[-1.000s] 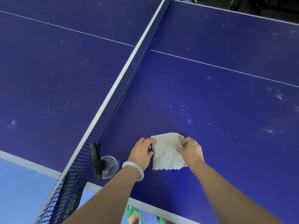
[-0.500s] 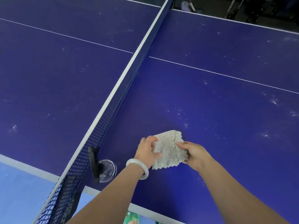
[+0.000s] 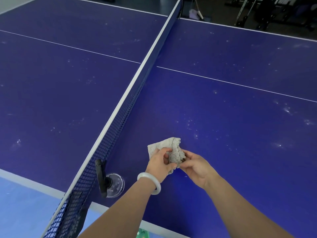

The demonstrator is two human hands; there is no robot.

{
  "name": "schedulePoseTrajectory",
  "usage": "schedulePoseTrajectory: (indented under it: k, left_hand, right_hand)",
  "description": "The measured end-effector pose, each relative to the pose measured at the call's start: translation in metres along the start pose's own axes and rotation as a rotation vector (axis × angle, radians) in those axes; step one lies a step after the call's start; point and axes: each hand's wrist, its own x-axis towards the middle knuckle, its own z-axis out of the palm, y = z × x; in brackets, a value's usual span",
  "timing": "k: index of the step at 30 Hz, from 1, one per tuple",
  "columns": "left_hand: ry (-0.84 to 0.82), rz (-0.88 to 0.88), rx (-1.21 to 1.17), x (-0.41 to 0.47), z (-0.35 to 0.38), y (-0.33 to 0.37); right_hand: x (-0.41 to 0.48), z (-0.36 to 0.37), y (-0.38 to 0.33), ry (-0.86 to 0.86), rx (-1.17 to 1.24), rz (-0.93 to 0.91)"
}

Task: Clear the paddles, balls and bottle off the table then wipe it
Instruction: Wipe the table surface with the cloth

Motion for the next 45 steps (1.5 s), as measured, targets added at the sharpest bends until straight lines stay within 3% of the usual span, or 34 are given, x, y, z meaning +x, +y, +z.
schedulePoseTrajectory:
  k: [7, 14, 19, 23, 26, 29, 33, 37, 45]
  left_hand:
    - [0.084, -0.059, -0.062, -0.001, 0.002, -0.003]
    - [0.168, -0.168, -0.264, -0.004, -0.002, -0.008]
    - [0.076, -0.229, -0.361, -0.006, -0.004, -0.009]
    - [0.024, -0.269, -0.332, -0.005, -0.003, -0.008]
    - [0.014, -0.301, -0.328, -0.005, 0.001, -0.007]
    - [0.073, -0.302, -0.217, -0.004, -0.004, -0.006]
    - [0.202, -0.288, 0.024, 0.006, -0.028, -0.007]
    - [0.242, -0.318, -0.013, 0.019, -0.050, -0.005]
    - [0.098, -0.545, -0.587, 0.016, -0.028, -0.001]
  right_hand:
    - [0.002, 0.013, 0.009, 0.234, -0.302, -0.090]
    - [0.000, 0.018, 0.008, 0.170, -0.420, -0.174]
    - [-0.002, 0.018, 0.013, 0.202, -0.485, -0.169]
    - [-0.004, 0.014, 0.017, 0.153, -0.475, -0.139]
    - [0.001, 0.013, 0.019, 0.267, -0.494, -0.139]
    - [0.007, 0.005, 0.017, 0.420, -0.510, -0.131]
    - [0.008, -0.014, 0.012, 0.500, -0.509, -0.108]
    - [0.005, -0.022, 0.010, 0.544, -0.478, -0.104]
    - [0.001, 0.017, 0.030, 0.201, -0.382, -0.069]
